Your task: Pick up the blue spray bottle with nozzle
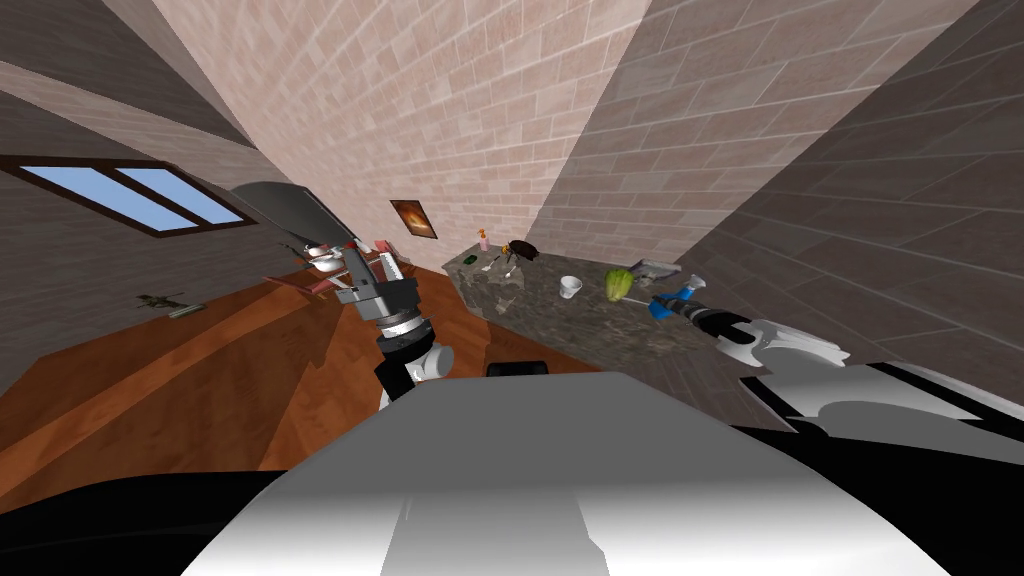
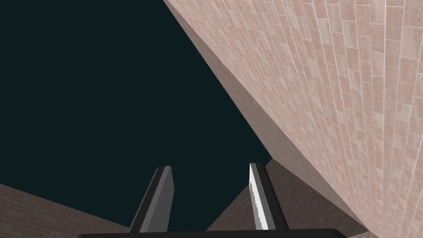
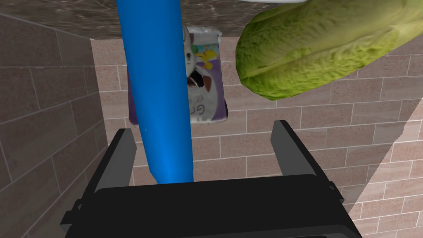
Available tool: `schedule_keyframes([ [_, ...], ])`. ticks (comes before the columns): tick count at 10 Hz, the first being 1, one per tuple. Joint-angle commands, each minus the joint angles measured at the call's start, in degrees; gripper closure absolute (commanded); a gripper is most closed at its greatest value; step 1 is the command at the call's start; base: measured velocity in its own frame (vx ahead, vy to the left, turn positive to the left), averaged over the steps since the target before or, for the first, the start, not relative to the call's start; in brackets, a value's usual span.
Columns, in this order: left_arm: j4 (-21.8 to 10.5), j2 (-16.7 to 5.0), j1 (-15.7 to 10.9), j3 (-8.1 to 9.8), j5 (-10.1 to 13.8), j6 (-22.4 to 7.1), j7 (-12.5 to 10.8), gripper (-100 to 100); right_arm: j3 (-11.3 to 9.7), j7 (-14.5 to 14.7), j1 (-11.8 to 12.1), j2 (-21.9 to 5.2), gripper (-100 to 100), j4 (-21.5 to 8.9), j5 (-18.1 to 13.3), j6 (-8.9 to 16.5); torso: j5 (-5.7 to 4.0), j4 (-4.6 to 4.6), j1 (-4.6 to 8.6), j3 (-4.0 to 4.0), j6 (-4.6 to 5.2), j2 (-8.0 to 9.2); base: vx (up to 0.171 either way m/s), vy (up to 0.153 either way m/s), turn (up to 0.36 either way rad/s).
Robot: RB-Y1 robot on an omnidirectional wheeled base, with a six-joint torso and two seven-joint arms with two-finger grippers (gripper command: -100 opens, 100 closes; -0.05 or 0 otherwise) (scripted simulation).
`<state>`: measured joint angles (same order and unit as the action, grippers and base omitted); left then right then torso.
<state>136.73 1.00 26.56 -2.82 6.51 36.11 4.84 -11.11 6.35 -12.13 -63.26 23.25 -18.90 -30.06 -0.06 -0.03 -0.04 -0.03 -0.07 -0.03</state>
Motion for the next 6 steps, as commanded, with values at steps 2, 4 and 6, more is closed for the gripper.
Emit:
schedule_keyframes([
  [2,0.00,0.00,0.00,0.00,0.00,0.00,0.00,0,-1.24,0.00,-4.74,-0.13,-100,-4.71,0.09,-2.34,0.04,0.04,-0.14,0.08,0.03,0.13,-0.075,0.058,0.054],
  [4,0.00,0.00,0.01,0.01,0.00,0.00,0.00,0,-1.24,0.00,-4.83,-0.13,-100,-5.88,0.09,-2.34,0.02,0.02,-0.02,0.02,0.03,0.00,-0.008,0.007,-0.013],
  [6,0.00,0.00,0.01,0.01,0.00,0.00,0.00,0,-1.24,0.00,-5.15,-0.13,-100,-9.44,0.09,-2.34,-0.02,-0.02,0.10,-0.06,0.06,-0.13,0.009,-0.005,-0.007],
])
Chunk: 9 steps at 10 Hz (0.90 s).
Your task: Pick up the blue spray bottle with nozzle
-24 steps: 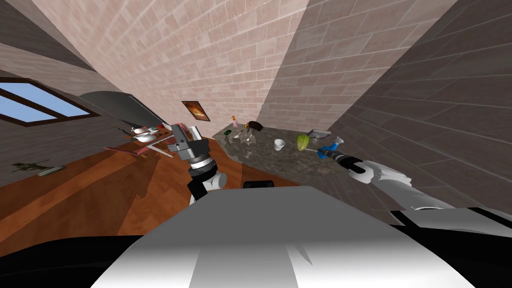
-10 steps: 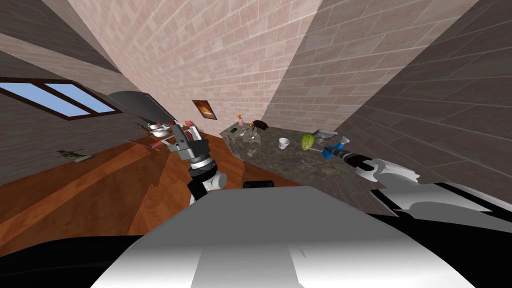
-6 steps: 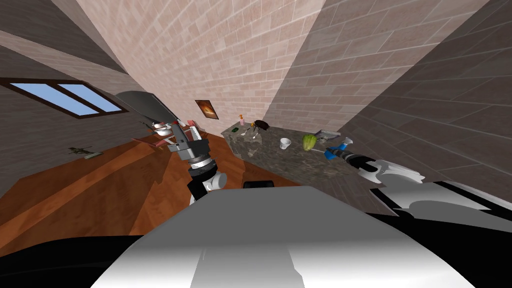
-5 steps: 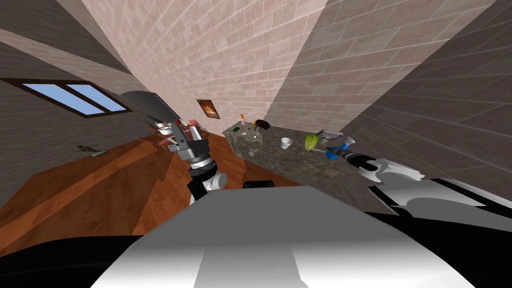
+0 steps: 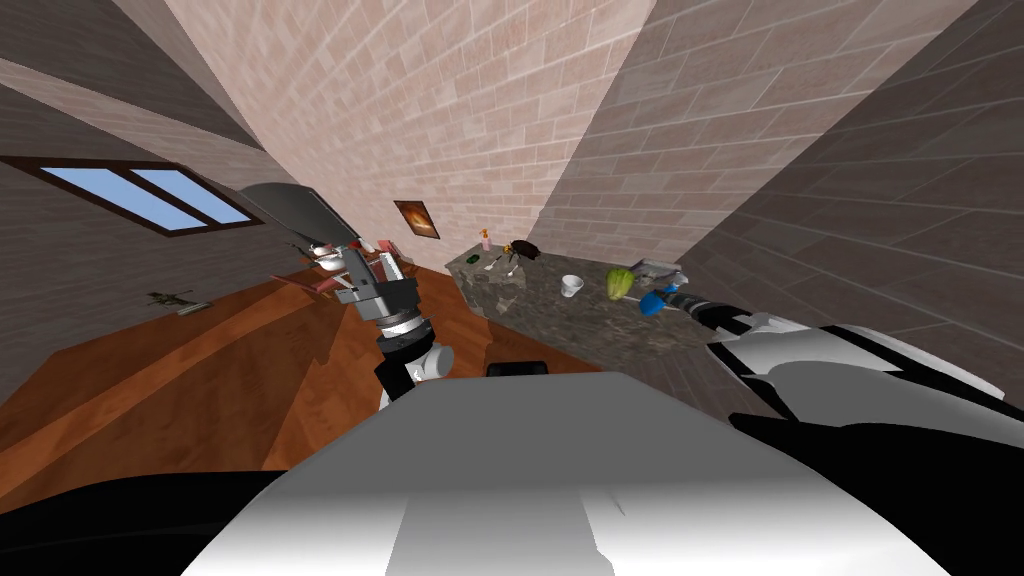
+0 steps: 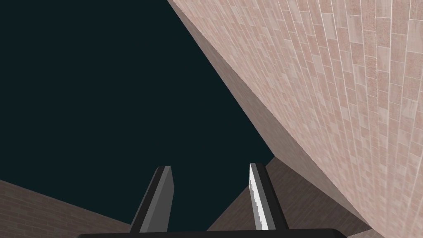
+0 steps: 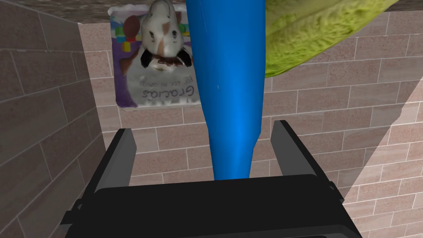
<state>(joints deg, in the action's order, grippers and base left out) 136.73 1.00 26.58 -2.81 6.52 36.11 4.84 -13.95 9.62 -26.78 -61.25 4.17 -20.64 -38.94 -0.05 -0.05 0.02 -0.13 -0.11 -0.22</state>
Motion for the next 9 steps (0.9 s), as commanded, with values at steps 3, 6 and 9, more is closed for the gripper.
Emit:
schedule_keyframes([
  [3,0.00,0.00,0.00,0.00,0.00,0.00,0.00,0,1.60,-3.27,3.51,-2.13,-100,2.50,1.84,3.04,0.01,0.03,0.08,0.07,0.19,0.11,0.004,0.001,0.007],
  [6,0.00,0.00,0.00,0.00,0.00,0.00,0.00,0,1.62,-3.63,3.64,-2.44,100,3.21,1.87,2.85,-0.02,0.04,0.13,0.09,0.19,0.15,0.000,0.000,-0.004],
  [9,0.00,0.00,0.00,0.00,0.00,0.00,0.00,0,1.61,-3.55,3.68,-2.55,100,3.16,1.84,2.95,-0.07,0.04,0.11,0.09,0.10,0.13,0.000,0.000,0.000],
])
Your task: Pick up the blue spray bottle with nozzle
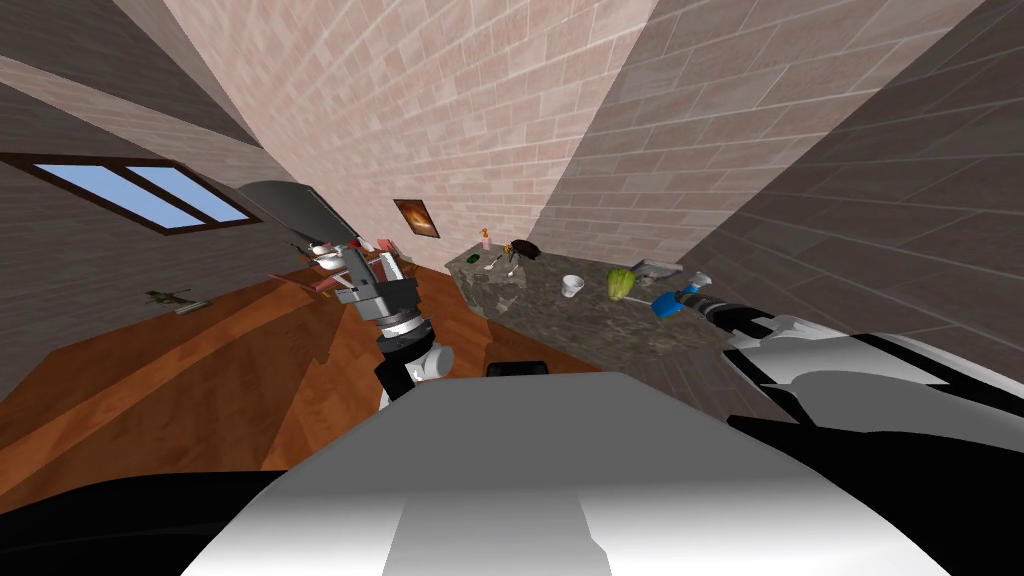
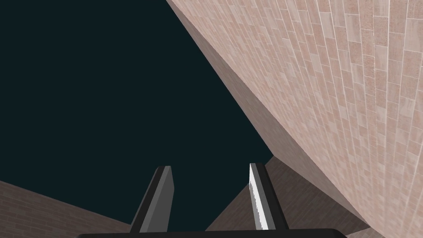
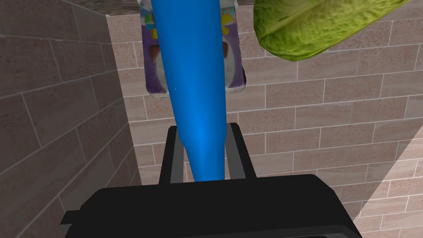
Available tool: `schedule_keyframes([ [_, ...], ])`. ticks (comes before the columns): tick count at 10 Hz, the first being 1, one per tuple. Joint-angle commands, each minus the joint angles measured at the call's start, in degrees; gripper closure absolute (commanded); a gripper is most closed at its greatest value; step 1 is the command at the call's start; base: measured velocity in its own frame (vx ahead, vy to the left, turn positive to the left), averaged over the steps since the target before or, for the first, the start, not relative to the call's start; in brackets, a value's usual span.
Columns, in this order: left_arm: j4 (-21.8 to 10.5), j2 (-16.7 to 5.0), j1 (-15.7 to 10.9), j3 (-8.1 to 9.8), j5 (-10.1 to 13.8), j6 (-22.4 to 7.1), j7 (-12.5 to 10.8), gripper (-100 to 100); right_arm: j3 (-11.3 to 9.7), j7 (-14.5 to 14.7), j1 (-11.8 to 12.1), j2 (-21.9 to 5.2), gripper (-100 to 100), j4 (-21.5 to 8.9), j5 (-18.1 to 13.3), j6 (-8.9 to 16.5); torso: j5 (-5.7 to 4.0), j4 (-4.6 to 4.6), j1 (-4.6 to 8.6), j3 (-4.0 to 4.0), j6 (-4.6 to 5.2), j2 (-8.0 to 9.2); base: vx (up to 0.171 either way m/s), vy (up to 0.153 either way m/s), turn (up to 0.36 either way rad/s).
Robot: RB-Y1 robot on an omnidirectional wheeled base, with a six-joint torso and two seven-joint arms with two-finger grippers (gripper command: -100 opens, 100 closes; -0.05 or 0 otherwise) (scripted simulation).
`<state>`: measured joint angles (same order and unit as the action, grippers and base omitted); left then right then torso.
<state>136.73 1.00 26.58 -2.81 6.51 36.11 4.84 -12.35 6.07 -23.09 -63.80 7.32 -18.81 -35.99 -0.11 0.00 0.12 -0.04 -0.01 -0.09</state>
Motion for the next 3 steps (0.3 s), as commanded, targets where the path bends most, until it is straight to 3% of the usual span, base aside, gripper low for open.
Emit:
schedule_keyframes([
  [1,0.00,0.00,0.00,0.00,0.00,0.00,0.00,0,0.00,0.00,0.00,0.00,0,0.00,0.00,0.00,0.00,0.00,0.00,0.00,0.00,0.00,0.000,0.000,0.000],
  [2,0.00,0.00,0.00,0.00,0.00,0.00,0.00,0,0.00,0.00,0.00,0.00,100,0.00,0.00,0.00,0.00,0.00,-0.01,0.00,0.00,0.00,0.000,0.000,0.000],
  [3,0.00,0.00,0.00,0.00,0.00,0.00,0.00,0,0.00,0.00,0.01,0.01,0,0.00,0.00,0.00,0.01,0.01,-0.01,0.00,0.00,0.00,0.000,0.000,0.000],
])
